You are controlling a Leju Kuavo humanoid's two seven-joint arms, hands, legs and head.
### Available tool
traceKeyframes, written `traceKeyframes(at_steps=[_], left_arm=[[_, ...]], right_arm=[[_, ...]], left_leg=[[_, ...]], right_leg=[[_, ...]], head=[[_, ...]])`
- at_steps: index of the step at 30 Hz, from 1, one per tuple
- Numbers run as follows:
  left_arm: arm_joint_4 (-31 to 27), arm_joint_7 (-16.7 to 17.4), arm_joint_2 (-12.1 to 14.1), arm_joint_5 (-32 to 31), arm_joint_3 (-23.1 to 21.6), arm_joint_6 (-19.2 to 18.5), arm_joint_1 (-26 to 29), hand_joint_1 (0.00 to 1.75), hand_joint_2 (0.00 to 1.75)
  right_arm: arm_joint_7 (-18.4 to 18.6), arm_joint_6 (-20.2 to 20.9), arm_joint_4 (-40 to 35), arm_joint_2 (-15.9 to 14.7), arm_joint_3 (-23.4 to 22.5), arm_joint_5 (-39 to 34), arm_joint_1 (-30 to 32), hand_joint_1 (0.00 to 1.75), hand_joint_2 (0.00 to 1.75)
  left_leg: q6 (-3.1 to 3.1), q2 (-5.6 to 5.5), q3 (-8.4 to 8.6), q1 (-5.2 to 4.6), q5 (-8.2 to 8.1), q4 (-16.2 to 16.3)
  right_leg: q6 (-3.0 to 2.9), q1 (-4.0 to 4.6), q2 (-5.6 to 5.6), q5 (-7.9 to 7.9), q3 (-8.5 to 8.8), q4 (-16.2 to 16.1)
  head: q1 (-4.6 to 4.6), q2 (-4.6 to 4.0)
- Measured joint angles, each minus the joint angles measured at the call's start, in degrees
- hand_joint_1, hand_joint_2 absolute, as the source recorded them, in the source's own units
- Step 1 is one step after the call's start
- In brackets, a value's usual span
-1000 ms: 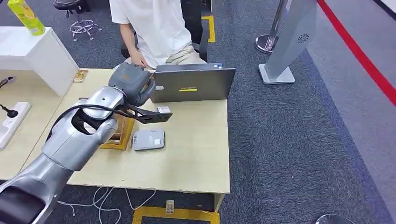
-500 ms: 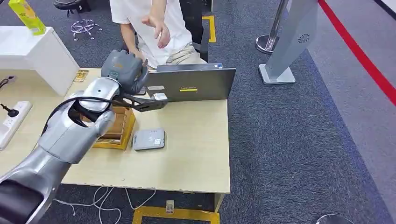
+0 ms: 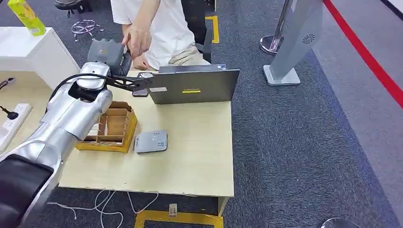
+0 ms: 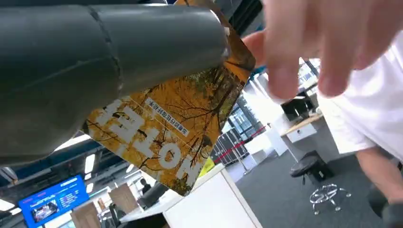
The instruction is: Pass the card to the sensor for recognition and then transmit it.
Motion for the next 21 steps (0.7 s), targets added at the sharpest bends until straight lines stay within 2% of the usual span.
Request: traceKeyframes(at_steps=[14,15,21], left_arm=[[4.5,-0.6,-1.1,-0.5,1.0,0.9,-0.1,1.75,0.00],[4.7,-0.7,-1.1,-0.5,1.0,0.9,-0.1,0.00,1.75],[5.4,-2.2,-1.2,-0.8,1.0,0.4,0.3,0.00,1.75]], right_arm=[[0.0,0.0,0.0,0.0,0.1,0.0,0.0,0.00,1.75],[0.0,0.0,0.0,0.0,0.1,-0.1,0.0,0.00,1.75],[0.0,0.0,0.0,0.0,0.1,0.0,0.2,0.00,1.75]], left_leg=[[0.00,0.01,0.00,-0.01,0.00,0.0],[0.00,0.02,0.00,-0.01,0.00,0.0],[0.00,0.01,-0.01,-0.01,-0.01,0.0]], right_leg=[[0.00,0.00,0.02,0.01,0.00,0.0],[0.00,0.00,0.02,0.01,0.00,0.0],[0.00,0.00,0.02,-0.01,-0.01,0.0]], head=[[0.02,0.00],[0.02,0.00],[0.00,0.00]])
